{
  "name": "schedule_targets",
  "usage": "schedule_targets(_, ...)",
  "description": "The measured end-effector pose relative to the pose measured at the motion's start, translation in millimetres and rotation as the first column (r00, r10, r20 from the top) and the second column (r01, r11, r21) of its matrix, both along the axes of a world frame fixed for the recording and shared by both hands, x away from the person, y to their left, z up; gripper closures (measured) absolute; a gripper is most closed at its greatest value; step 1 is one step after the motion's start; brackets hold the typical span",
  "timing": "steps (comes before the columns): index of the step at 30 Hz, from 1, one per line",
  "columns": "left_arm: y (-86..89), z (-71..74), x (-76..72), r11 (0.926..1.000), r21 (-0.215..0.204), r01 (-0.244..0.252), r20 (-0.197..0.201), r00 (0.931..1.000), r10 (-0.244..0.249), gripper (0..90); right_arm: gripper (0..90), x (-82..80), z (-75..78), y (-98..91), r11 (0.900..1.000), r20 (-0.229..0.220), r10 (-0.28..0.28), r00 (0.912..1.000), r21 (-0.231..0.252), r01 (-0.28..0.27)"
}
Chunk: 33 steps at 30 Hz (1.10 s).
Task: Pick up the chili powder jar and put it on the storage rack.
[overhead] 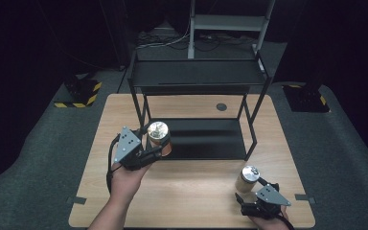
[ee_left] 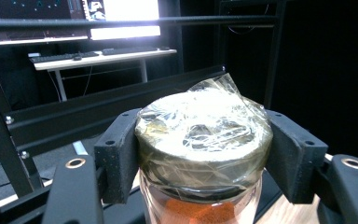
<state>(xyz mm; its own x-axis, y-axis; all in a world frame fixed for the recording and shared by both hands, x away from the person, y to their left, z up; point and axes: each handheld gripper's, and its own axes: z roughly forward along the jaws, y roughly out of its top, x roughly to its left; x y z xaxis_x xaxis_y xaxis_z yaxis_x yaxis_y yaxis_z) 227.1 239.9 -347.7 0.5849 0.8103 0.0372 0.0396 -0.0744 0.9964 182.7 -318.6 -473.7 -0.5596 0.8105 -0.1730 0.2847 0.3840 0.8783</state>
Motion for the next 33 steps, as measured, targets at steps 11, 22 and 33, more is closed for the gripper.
schedule_targets(11,-3.6,18.8,12.0,0.9999,0.013,-0.003,0.038,0.9993,0.003,34.0,0.1,-0.3,0.0,0.8,1.0,0.002,0.0,1.0,-0.005,0.0)
schedule_targets(22,-6.3,39.2,26.2,0.9999,-0.015,-0.008,0.055,0.9985,0.008,34.0,0.1,0.3,-0.1,-0.8,1.0,-0.001,0.001,1.0,0.004,-0.001)
schedule_targets(33,-13.4,54.4,35.5,0.9996,-0.019,-0.02,0.084,0.9962,0.022,34.0,0.1,0.4,-0.5,-1.7,1.0,0.001,0.008,1.0,0.005,-0.008)
